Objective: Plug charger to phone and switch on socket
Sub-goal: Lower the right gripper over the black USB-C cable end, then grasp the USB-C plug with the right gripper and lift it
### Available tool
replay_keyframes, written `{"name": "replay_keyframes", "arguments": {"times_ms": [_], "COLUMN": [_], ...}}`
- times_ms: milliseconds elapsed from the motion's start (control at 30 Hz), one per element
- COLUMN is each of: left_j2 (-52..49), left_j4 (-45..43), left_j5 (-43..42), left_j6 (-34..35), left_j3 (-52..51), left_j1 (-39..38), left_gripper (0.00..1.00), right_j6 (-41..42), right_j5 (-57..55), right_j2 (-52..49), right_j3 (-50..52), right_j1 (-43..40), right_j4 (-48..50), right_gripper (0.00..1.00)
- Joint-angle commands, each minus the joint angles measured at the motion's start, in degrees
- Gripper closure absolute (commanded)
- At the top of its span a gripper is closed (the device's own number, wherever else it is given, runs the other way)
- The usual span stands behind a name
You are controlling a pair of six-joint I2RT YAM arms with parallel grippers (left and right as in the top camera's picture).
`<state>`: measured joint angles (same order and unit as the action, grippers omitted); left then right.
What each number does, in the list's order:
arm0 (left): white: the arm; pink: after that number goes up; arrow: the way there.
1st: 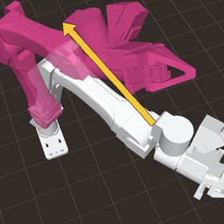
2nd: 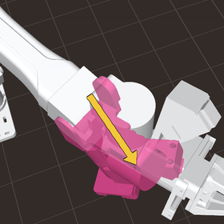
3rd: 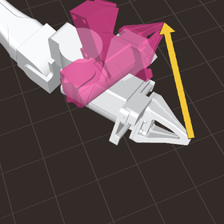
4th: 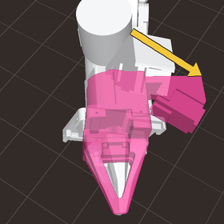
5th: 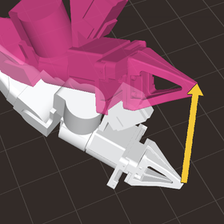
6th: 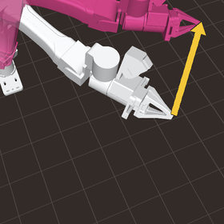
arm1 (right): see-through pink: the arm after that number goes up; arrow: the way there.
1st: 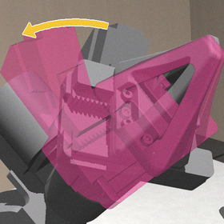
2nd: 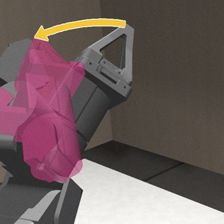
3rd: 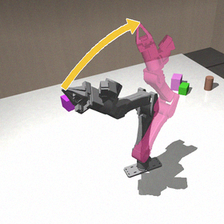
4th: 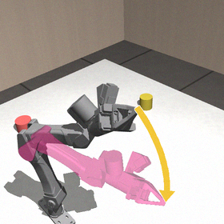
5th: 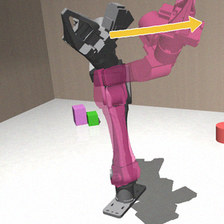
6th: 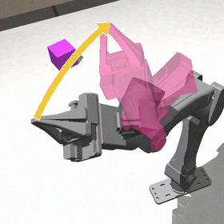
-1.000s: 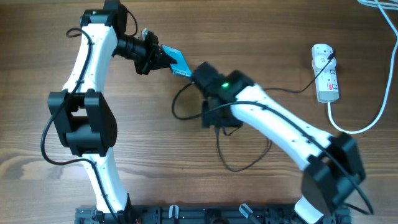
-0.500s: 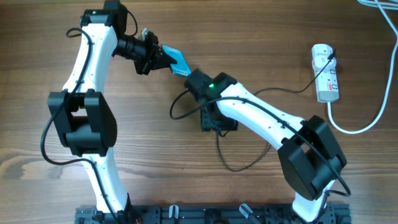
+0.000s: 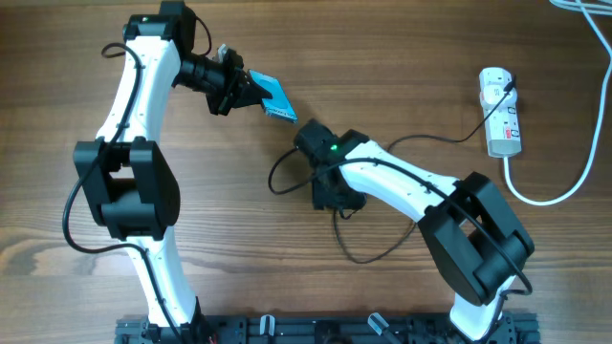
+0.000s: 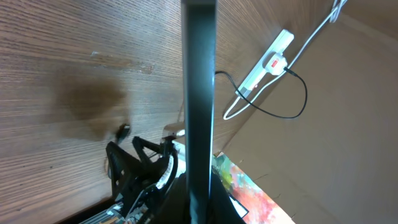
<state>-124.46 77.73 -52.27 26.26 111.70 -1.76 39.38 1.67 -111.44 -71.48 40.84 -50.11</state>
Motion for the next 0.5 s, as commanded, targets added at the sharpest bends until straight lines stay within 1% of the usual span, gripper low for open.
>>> {"name": "replay_keyframes", "arguments": {"times_ms": [0,67,133,167,400,467], "left_j2": [2.23,2.23,2.23,2.23,2.23,2.23], "left_j4": [0.00,0.04,0.28,0.26,0.26,0.28], "left_j5": [-0.94,-0.96,-0.98,-0.98,-0.98,-0.98], "left_j6": [0.35,0.35,0.35,0.35,0.37,0.35], "left_j3": [0.11,0.11,0.11,0.11,0.11,0.11], "left_j1": [-0.11,-0.11,-0.11,-0.11,-0.15,-0.15], "left_gripper": [0.96,0.96,0.96,0.96,0.96,0.96], "right_j6": [1.31,1.31,1.36,1.36,1.62,1.68], "right_j5": [-0.55,-1.18,-1.66,-1.64,-1.66,-1.64], "right_j2": [-0.59,-0.72,-0.76,-0.76,-0.76,-0.76], "right_j3": [0.70,0.70,0.72,0.74,0.74,1.44], "right_j1": [0.13,0.13,0.13,0.13,0.13,0.13], "right_j4": [-0.07,0.26,0.20,0.17,0.46,1.95], "right_gripper": [0.51,0.52,0.58,0.60,0.63,0.62]}}
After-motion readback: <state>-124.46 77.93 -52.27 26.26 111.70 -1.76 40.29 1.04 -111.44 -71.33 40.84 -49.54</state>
